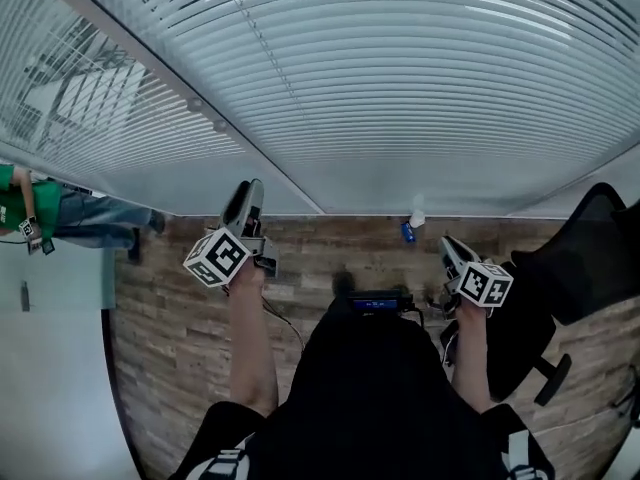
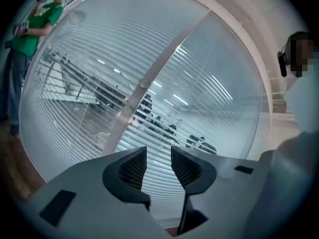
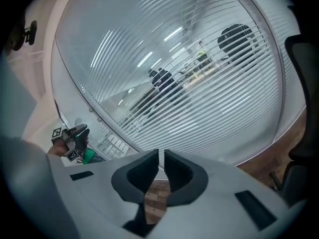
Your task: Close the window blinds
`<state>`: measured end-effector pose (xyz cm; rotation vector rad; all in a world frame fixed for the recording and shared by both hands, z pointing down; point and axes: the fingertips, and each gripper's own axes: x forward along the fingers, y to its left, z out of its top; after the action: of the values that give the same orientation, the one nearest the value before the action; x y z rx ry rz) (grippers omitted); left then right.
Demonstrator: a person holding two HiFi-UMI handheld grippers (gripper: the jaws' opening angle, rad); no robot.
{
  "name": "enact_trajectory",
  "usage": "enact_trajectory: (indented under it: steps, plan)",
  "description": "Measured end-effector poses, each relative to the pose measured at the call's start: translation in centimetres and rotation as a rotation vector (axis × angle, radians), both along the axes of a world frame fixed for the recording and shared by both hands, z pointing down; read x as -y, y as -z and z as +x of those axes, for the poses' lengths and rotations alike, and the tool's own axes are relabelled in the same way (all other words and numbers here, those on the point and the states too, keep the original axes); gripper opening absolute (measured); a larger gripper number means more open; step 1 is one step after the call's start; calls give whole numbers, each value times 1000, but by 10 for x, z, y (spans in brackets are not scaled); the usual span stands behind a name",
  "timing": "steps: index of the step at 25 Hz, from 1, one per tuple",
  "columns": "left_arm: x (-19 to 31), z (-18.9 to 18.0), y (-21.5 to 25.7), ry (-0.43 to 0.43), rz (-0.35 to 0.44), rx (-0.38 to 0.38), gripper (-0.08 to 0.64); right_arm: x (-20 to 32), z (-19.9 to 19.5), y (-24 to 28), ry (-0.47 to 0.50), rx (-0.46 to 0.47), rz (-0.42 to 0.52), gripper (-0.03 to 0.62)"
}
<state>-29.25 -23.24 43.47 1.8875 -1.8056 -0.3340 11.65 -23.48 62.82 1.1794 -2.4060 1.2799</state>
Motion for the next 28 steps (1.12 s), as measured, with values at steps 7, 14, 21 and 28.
enact_trajectory:
  steps: [7, 14, 21, 28]
  plan:
    - [56, -66, 21, 99, 30, 60, 146, 1, -8, 16, -83, -17, 11, 41]
    - [83, -106, 23, 192, 3, 196, 146, -10, -7, 19, -153, -46, -2, 41]
    - [92, -102, 24, 179, -8, 324, 144, -21, -9, 16, -182, -67, -31, 41]
    - [94, -95, 24, 185, -31, 451, 167, -26, -12, 18, -184, -68, -32, 41]
